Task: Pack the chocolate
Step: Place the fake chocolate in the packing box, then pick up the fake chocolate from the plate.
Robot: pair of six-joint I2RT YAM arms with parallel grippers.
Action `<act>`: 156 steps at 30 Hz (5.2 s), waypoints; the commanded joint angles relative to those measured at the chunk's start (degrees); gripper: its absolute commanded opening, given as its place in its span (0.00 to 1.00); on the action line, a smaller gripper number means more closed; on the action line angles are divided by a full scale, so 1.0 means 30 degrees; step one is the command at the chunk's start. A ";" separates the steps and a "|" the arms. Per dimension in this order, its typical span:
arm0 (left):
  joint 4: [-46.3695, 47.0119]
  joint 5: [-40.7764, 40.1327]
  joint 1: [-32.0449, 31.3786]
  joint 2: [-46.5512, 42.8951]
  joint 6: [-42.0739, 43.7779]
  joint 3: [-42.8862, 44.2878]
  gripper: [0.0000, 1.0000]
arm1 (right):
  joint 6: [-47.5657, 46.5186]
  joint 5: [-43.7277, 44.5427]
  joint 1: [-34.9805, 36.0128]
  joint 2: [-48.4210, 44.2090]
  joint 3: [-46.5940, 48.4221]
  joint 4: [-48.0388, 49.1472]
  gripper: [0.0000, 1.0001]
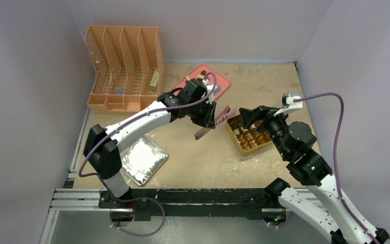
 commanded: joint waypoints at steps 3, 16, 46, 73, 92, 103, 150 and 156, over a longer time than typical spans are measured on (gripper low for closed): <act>0.1137 0.1287 -0.1447 -0.0650 -0.0166 -0.0659 0.25 | -0.0170 0.0386 -0.0028 -0.0138 0.1003 0.0401 0.99; 0.1160 0.1880 -0.2573 0.0845 0.0008 -0.0391 0.26 | -0.0062 0.0300 -0.0041 -0.0265 0.0832 0.0277 0.99; -0.0355 0.1222 -0.2949 0.2406 0.0618 0.1437 0.34 | -0.0532 0.0243 -0.0031 -0.0280 0.0560 0.0687 0.99; -0.3332 -0.9182 0.1174 0.2351 -0.0355 0.5471 0.33 | -0.0034 -0.0209 -0.0025 -0.0863 -0.0003 0.0493 0.99; -0.2985 -1.0689 0.4766 0.8445 -0.0645 1.0397 0.34 | -0.0070 -0.0288 -0.0036 -0.1101 -0.0135 0.0483 0.99; -0.2540 -0.8725 0.5591 1.0599 -0.0990 1.1771 0.35 | -0.0392 -0.0125 -0.0043 -0.1176 0.0211 0.0477 0.99; -0.1320 -0.6902 0.5798 0.6731 -0.1747 0.6722 0.20 | 0.0067 -0.0264 -0.0043 -0.1371 -0.0149 0.0394 0.99; -0.1065 -0.5933 0.5784 0.5646 -0.1629 0.5535 0.19 | 0.0214 -0.0403 -0.0021 -0.1310 -0.0221 0.0476 0.99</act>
